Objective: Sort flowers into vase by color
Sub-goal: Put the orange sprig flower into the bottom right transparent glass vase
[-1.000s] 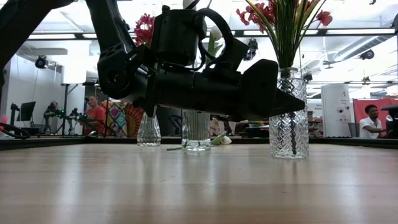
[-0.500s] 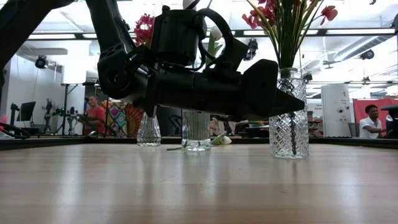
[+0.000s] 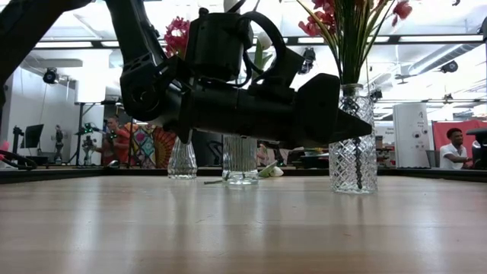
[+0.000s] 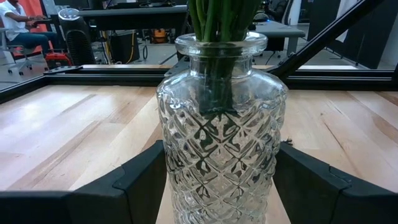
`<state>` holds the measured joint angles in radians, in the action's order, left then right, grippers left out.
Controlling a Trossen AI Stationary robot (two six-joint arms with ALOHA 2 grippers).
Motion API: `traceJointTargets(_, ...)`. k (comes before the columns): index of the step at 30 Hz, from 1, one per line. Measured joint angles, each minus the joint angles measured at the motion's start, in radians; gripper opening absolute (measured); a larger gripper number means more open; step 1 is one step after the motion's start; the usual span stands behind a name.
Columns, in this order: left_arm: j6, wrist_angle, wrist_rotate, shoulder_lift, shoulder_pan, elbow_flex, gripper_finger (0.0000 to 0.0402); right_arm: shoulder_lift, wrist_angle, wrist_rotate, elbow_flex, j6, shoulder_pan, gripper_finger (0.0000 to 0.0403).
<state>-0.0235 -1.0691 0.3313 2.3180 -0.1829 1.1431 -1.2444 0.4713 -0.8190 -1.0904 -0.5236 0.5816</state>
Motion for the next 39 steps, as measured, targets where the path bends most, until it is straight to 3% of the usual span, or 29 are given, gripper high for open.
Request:
traceJointTargets(21,0.004,0.000,0.000,0.000,0.000,0.000,0.0246,-0.022,0.001,-0.012,0.003,0.010,-0.006,0.0038)
traceJointTargets(32,0.004,0.001,0.000,0.000,0.000,0.000,0.0246,-0.022,0.001,0.030,0.010,-0.026,-0.006,0.0038)
traceJointTargets(39,0.003,0.001,0.000,0.000,0.000,0.000,0.0246,-0.022,0.027,-0.014,0.013,-0.030,-0.011,0.0038)
